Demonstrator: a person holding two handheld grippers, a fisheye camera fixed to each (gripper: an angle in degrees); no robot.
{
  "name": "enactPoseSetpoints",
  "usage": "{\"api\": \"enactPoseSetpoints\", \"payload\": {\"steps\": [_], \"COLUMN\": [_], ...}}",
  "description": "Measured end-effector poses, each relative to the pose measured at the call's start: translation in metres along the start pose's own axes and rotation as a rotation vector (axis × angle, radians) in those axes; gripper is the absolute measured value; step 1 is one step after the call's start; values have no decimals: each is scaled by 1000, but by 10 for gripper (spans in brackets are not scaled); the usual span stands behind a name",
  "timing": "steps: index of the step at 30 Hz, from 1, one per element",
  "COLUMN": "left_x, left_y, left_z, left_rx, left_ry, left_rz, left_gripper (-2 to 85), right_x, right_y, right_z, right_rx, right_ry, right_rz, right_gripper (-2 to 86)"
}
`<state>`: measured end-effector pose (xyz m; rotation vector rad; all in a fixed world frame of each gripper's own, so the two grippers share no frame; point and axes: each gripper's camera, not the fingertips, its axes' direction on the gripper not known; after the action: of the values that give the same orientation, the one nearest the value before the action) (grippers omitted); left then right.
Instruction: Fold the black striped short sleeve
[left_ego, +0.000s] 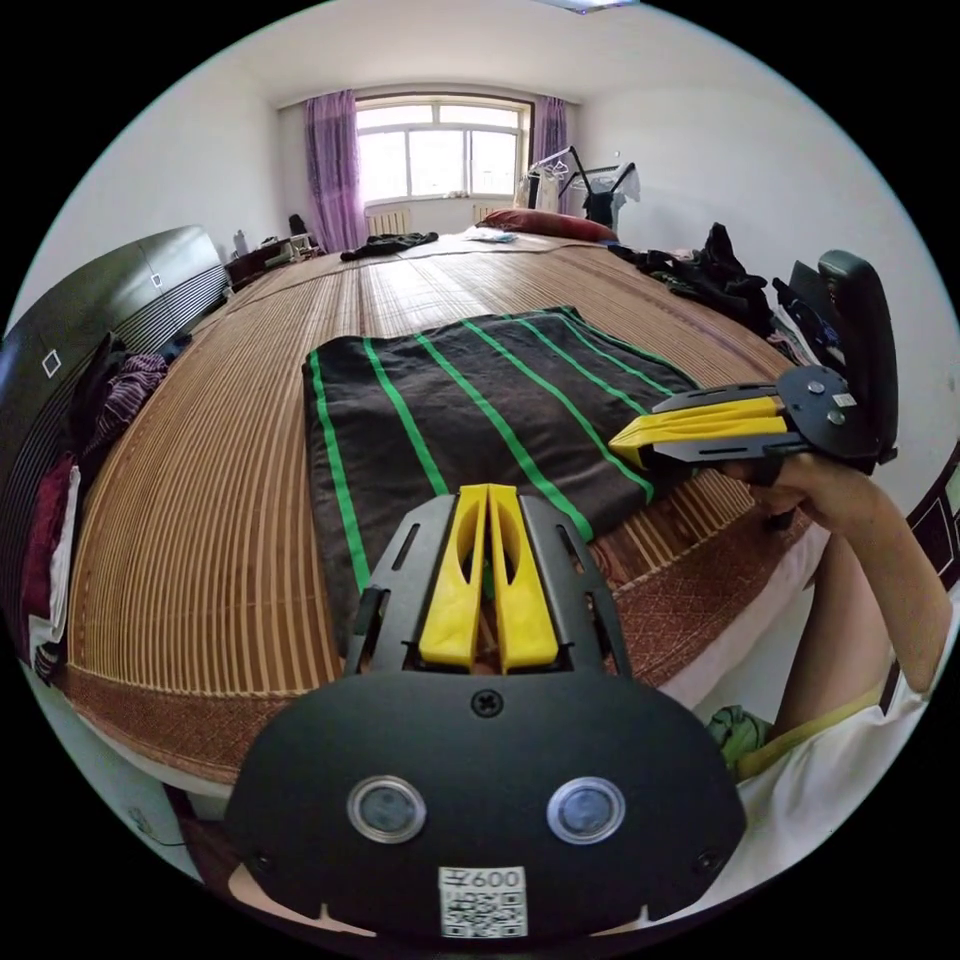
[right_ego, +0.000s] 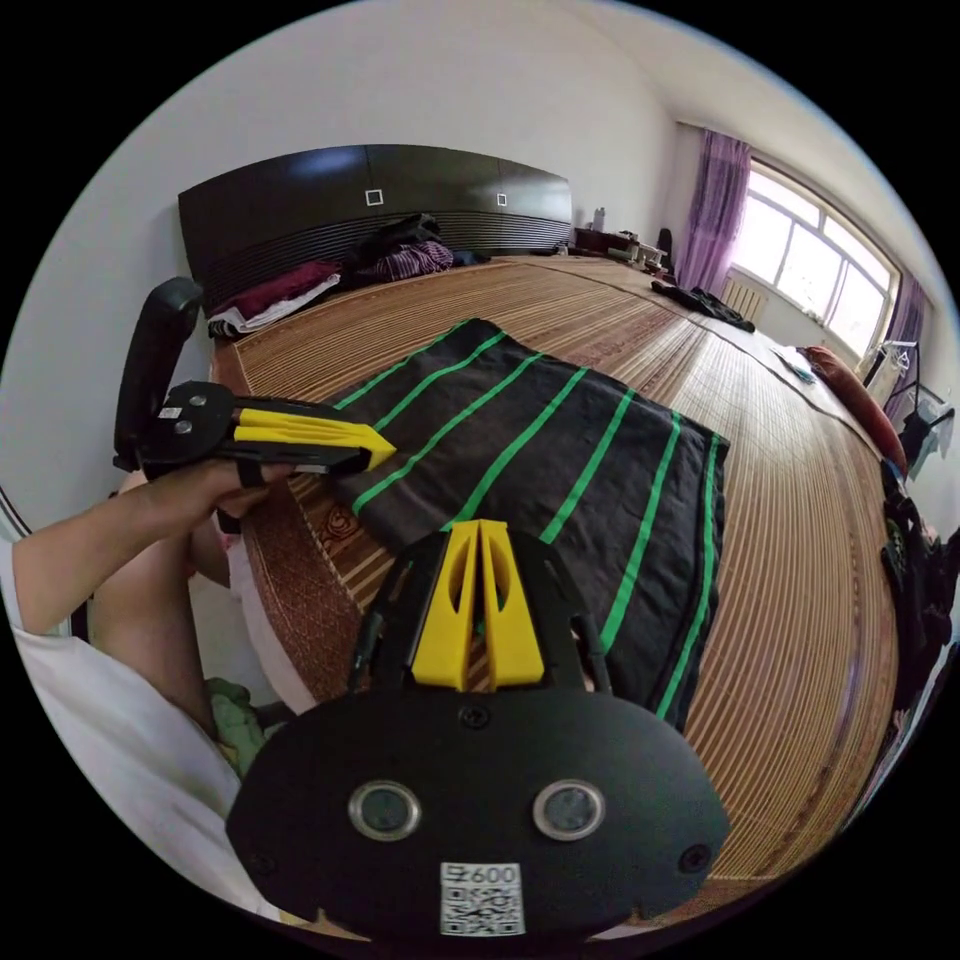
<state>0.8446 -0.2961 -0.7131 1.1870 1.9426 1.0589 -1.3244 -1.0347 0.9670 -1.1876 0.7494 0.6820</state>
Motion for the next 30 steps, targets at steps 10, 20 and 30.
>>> {"api": "enactPoseSetpoints", "payload": {"steps": [10, 20, 30], "left_x": [-83, -136, -138], "left_y": [60, 114, 157], "left_z": [-175, -305, -378], "left_rx": [17, 23, 29], "left_ry": [16, 49, 37], "left_rz": [3, -3, 13], "left_gripper": [2, 2, 2], "right_x": [2, -21, -49], "right_y": [13, 31, 49], "right_z": [18, 34, 55], "right_rx": [-1, 5, -6], "right_ry": [6, 111, 278], "right_rz": [12, -68, -177], "right_gripper": [-8, -8, -9]}}
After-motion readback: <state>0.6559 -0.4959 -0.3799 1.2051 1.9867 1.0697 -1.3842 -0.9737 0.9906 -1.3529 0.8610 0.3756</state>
